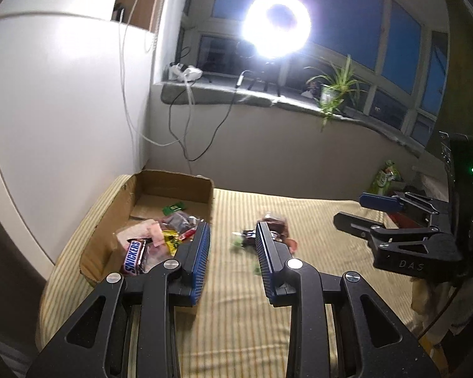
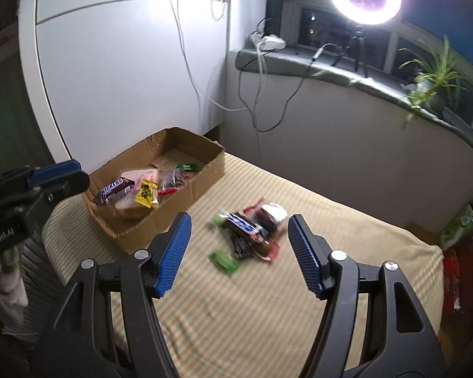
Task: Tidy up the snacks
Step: 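Withdraw both grippers from the box toward the remaining snacks, then grasp the red-topped chocolate packet with the right gripper while the left gripper approaches the blue-label chocolate bar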
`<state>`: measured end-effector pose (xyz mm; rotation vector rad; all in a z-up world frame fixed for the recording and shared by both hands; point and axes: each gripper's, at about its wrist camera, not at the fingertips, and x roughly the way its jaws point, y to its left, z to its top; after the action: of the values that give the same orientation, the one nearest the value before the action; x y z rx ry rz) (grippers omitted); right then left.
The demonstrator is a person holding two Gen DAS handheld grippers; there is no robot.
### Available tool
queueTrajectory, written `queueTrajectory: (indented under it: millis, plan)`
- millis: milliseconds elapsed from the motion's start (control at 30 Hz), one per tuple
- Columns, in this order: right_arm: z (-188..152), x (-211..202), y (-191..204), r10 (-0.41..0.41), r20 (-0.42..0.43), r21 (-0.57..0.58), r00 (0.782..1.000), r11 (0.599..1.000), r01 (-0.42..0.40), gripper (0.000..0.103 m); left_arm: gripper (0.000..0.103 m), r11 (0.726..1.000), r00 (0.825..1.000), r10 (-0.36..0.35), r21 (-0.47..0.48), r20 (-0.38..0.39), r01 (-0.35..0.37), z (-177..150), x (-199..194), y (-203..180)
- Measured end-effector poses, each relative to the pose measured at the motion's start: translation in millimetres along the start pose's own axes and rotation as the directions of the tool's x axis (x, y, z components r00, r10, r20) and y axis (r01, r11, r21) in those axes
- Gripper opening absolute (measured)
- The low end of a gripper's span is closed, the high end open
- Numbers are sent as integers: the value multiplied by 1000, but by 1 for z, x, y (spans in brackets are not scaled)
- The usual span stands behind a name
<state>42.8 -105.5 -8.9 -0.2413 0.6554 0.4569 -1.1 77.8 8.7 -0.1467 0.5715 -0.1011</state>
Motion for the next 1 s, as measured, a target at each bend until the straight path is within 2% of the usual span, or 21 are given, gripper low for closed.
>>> queueTrajectory:
  millis: [233, 433, 700, 867, 1000]
  plan:
    - [-15, -40, -27, -29, 51, 52, 998, 998, 26, 67, 29, 1000, 1000, -1, 23, 22, 1, -6, -23, -16]
    - [-28, -50, -41, -33, 68, 70, 997, 997, 28, 67, 29, 1000, 1000, -4, 10, 2, 4, -20, -23, -21]
    - [-44, -27, -53, -15, 56, 50, 998, 999, 12, 67, 29, 999, 996, -28, -36, -90, 25, -47, 11, -25]
    - [-47, 4, -64, 20, 1, 46, 1000, 999, -20, 67, 29, 996, 984, -71, -63, -163, 62, -58, 43, -34]
    - [-45, 32, -78, 33, -43, 44, 999, 999, -31, 67, 29, 995, 974, -93, -48, -207, 85, -61, 70, -45]
